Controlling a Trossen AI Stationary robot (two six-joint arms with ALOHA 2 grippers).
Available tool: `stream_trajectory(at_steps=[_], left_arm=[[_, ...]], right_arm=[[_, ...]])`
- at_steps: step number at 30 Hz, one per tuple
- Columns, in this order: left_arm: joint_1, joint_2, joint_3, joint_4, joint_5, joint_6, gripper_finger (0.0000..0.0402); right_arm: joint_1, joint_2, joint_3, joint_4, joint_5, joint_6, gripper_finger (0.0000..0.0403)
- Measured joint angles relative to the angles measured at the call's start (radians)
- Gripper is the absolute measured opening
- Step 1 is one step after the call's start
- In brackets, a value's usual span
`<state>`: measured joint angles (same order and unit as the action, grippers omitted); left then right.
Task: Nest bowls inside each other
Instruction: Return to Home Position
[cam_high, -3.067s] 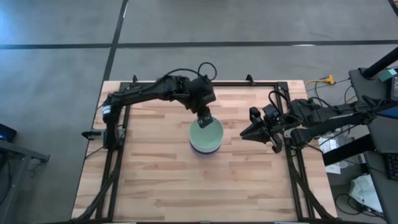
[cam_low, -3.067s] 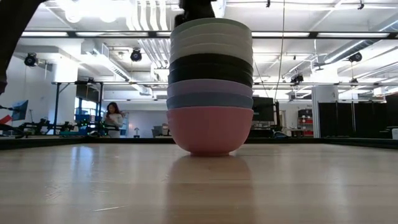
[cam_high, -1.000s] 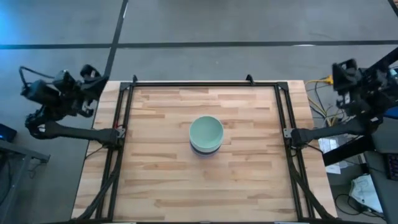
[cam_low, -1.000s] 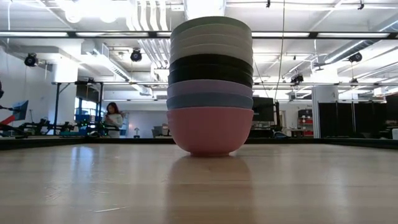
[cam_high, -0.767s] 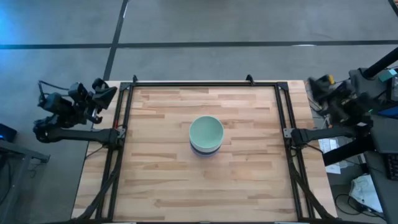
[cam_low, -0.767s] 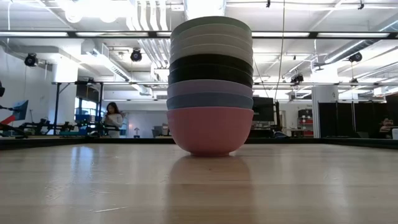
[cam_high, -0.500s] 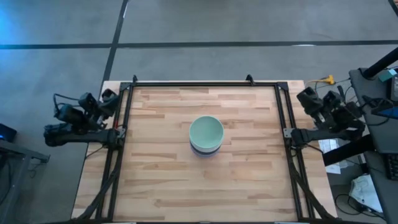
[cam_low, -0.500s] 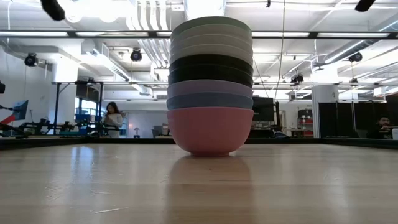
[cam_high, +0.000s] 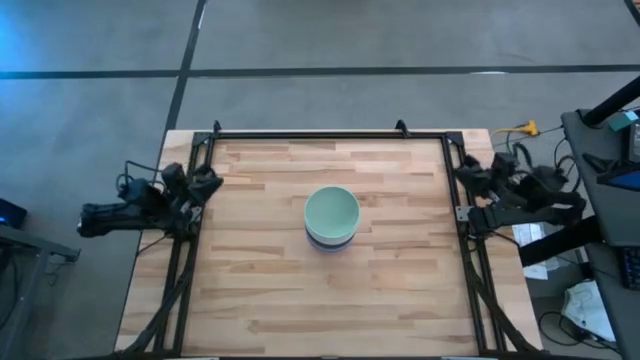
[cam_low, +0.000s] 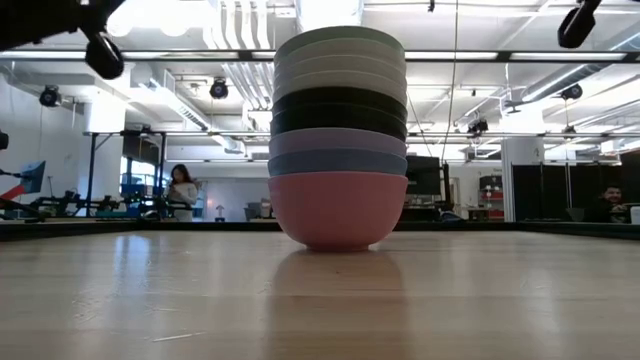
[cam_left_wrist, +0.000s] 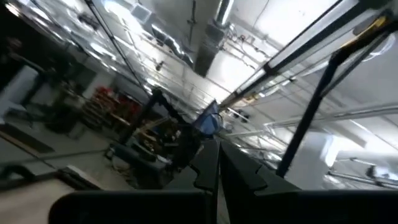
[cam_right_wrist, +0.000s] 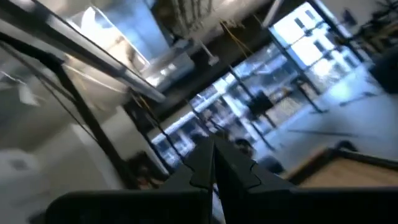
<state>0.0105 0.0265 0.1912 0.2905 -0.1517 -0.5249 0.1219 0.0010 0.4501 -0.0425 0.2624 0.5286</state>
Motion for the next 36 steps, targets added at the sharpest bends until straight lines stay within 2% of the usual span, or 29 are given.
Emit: stream_trajectory(at_steps=[2,9,12,16,21,25,29,32,36], left_arm=[[0.000,0.001,-0.026,0.007,0.039,-0.032,0.0000],[0.000,0.001,-0.184,0.218,0.047,-0.073,0.0000],[0.000,0.001,-0.183,0.197,0.070,-0.068,0.0000],[0.000,0.009,-0.183,0.137,0.098,-0.071,0.0000],[0.000,0.009,-0.183,0.005,0.106,-0.053,0.0000],[0.000,0.015,-0.184,-0.128,0.106,0.010,0.0000],[0.000,0.028,-0.185,-0.236,0.106,0.012,0.0000],[0.000,0.044,-0.185,-0.264,0.106,0.012,0.0000],[0.000,0.069,-0.185,-0.263,0.106,0.012,0.0000]], right_arm=[[0.000,0.002,-0.065,0.118,-0.010,0.037,0.0008],[0.000,-0.002,-0.435,0.860,0.028,0.031,0.0008],[-0.001,-0.001,-0.428,0.738,0.097,0.019,0.0008],[-0.003,-0.001,-0.439,0.694,0.161,-0.057,0.0008],[-0.002,0.002,-0.441,0.562,0.154,-0.079,0.0008],[-0.002,0.000,-0.441,0.412,0.149,-0.076,0.0009],[-0.002,0.000,-0.441,0.234,0.149,-0.076,0.0008],[-0.002,0.003,-0.439,0.095,0.145,-0.078,0.0009],[-0.002,0.043,-0.428,0.075,0.146,-0.120,0.0009]])
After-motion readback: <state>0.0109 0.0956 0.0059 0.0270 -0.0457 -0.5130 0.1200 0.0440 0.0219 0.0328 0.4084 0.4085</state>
